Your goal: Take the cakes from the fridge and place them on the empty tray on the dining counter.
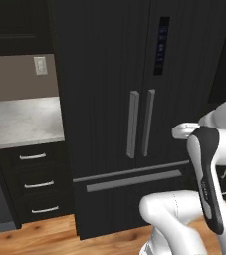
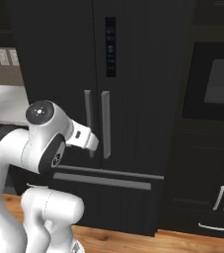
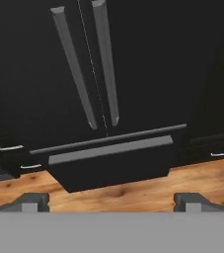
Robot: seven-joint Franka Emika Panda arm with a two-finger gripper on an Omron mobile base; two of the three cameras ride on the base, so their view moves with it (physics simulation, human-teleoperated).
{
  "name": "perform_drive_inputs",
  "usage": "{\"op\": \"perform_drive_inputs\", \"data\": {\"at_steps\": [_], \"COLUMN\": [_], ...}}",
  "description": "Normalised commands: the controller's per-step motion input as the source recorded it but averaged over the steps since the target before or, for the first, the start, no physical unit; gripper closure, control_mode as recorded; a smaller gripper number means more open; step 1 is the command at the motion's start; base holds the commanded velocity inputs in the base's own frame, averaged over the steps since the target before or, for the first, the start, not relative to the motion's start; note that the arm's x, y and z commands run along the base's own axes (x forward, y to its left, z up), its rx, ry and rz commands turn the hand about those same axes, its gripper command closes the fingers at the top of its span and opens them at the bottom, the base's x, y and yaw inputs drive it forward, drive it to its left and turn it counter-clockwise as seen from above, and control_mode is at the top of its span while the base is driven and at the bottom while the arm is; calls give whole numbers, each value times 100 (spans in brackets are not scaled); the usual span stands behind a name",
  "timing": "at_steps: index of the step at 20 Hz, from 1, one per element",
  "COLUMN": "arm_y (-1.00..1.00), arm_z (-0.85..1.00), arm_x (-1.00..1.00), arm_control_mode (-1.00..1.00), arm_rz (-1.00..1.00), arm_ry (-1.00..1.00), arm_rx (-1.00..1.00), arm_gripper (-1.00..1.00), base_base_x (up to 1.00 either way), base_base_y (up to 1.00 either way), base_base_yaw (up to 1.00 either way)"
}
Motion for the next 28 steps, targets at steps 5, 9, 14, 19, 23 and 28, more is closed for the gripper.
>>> {"op": "perform_drive_inputs", "data": {"at_steps": [5, 9, 14, 19, 23, 28], "arm_y": [0, 0, -2, -7, 0, -9], "arm_z": [0, 0, 0, 0, -2, -12], "arm_x": [40, 48, 68, 74, 68, 57], "arm_control_mode": [-100, -100, -100, -100, -100, -100], "arm_rz": [0, 0, 0, 0, 0, 0], "arm_ry": [-29, -15, 0, 0, -2, -8], "arm_rx": [0, 0, 0, 0, 0, 0], "arm_gripper": [-100, -100, -100, -100, -100, -100], "base_base_x": [0, 0, 0, 0, 0, 0], "base_base_y": [0, 0, 0, 0, 0, 0], "base_base_yaw": [0, 0, 0, 0, 0, 0]}}
